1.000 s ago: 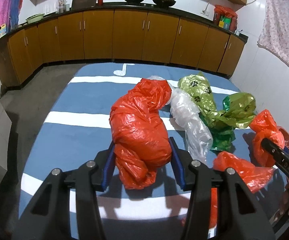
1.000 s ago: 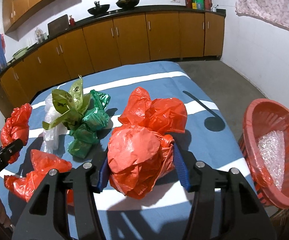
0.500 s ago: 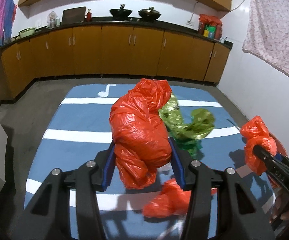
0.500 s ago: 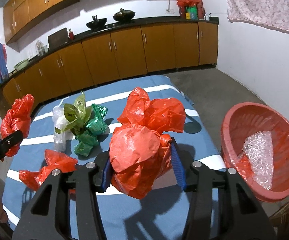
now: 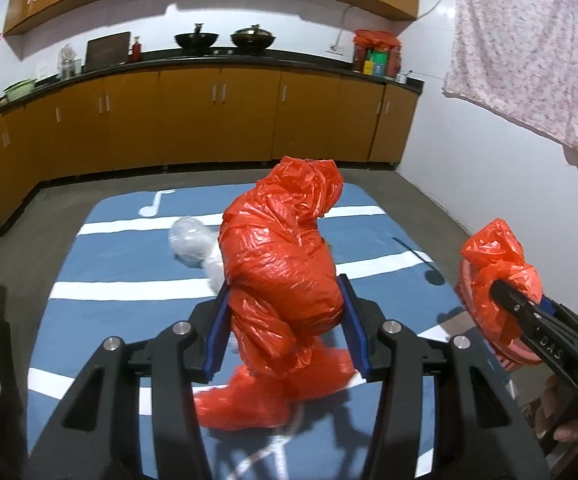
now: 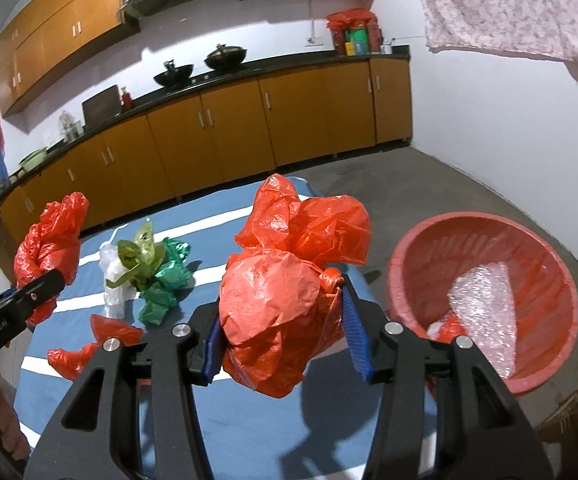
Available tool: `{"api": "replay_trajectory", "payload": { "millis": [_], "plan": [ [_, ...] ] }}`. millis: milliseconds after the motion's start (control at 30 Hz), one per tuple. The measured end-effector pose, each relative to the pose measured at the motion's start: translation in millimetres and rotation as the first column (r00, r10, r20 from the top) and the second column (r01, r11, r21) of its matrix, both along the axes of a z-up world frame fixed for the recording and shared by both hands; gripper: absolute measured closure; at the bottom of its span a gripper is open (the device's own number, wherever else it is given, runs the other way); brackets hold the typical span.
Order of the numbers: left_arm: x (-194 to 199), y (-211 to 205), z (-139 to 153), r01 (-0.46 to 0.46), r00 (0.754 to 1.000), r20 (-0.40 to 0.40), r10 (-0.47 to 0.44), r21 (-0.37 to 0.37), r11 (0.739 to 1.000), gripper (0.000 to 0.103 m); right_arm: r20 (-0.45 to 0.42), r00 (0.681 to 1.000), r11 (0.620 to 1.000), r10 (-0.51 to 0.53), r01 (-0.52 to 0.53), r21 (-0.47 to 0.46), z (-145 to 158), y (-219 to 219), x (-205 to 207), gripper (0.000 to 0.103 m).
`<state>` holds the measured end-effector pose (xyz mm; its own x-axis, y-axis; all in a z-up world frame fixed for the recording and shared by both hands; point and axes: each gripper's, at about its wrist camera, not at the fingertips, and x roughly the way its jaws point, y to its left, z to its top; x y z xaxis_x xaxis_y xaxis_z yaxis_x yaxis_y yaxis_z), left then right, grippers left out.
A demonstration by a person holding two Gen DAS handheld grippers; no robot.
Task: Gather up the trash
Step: 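Carry both red bags over the basket with the left and right tools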
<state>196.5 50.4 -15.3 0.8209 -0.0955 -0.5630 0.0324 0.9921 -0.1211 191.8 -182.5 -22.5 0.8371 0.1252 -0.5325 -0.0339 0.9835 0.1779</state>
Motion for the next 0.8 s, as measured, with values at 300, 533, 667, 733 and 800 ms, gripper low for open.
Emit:
{"api": "replay_trajectory", "payload": {
  "millis": [300,533,667,733,800],
  "plan": [
    [4,-47,4,0.081,0.997,0.010,-0.081,0.016,0.997,0.054,0.004,0.997,0.997,-0.082,0.082,0.001,0,-41,-12,0.053],
    [7,-87,6,0.151,0.988,0.013,-0.152,0.028,0.988,0.054,0.009,0.989,0.989,-0.148,0.148,-0.008,0,-70,-22,0.052],
    [9,-108,4,0.192,0.981,0.013,-0.192,0.031,0.981,0.054,0.009,0.983,0.983,-0.184,0.184,-0.008,-2,-87,-26,0.052],
    [11,-118,5,0.209,0.978,0.012,-0.209,0.032,0.977,0.054,0.007,0.979,0.979,-0.206,0.206,-0.004,-3,-96,-28,0.052],
    [13,-132,4,0.230,0.973,0.011,-0.230,0.037,0.973,0.054,0.006,0.975,0.975,-0.223,0.223,-0.002,-4,-104,-29,0.052]
  ]
}}
